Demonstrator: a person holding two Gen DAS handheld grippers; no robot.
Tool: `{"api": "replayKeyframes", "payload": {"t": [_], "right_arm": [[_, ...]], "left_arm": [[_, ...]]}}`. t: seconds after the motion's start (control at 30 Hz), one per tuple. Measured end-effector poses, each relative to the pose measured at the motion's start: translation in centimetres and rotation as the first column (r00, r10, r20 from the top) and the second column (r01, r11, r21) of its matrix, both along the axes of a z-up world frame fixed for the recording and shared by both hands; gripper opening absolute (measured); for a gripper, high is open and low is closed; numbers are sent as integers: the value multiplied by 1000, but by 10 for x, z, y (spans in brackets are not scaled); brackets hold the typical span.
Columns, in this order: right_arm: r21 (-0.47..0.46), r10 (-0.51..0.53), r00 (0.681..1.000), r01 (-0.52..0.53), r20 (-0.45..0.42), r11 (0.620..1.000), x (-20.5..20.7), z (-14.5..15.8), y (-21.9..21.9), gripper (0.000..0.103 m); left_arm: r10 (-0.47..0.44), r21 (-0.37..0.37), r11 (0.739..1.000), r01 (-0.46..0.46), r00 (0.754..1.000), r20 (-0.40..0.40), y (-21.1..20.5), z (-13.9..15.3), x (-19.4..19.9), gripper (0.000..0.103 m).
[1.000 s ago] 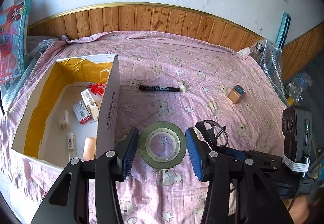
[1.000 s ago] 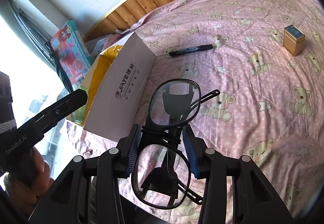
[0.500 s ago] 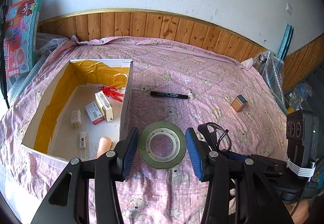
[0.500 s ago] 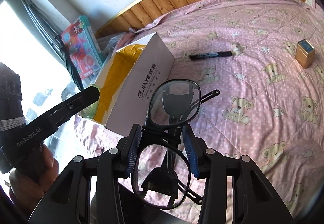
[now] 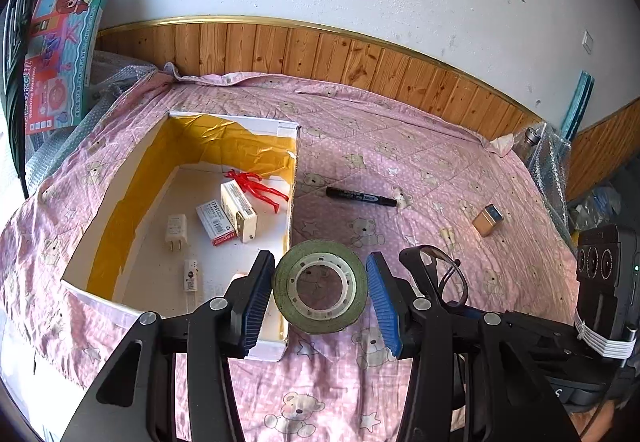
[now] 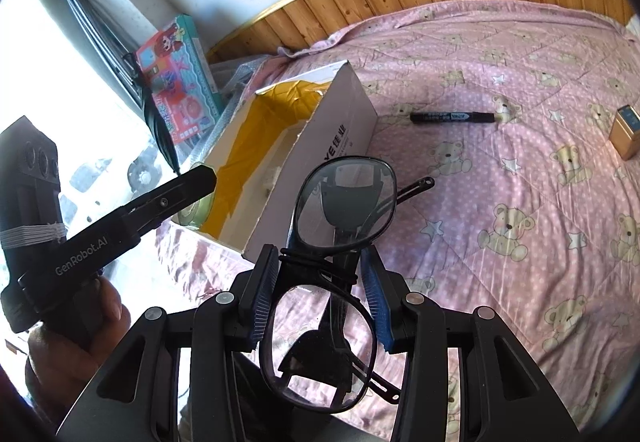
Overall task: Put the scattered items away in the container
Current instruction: 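Carry the tape roll and glasses over the box with both tools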
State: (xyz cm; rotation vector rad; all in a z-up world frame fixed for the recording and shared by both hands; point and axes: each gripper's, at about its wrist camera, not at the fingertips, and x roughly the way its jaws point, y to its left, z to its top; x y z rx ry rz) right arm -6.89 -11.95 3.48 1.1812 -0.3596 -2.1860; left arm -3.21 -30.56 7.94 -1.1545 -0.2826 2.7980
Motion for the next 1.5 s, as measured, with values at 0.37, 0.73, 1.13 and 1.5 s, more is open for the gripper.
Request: {"api": "replayKeyframes", "payload": {"t": [0.37, 0.73, 1.13, 1.5], "right_arm": [[19, 55, 998, -54, -20, 998, -3, 13, -32, 45], [37, 107, 994, -106, -34, 994, -10, 20, -61, 45], [36, 168, 984, -166, -56, 985, -28, 32, -98, 45], [57, 221, 971, -216, -92, 975, -55, 44, -138, 45]], "left_arm": [[49, 26, 998, -49, 999, -2, -32, -1, -4, 49], [127, 46, 991, -127, 992, 3, -74, -3, -7, 49], [198, 70, 978, -199, 980, 20, -115, -10, -15, 49], [209, 77, 974, -213, 976, 54, -127, -22, -25, 49]]}}
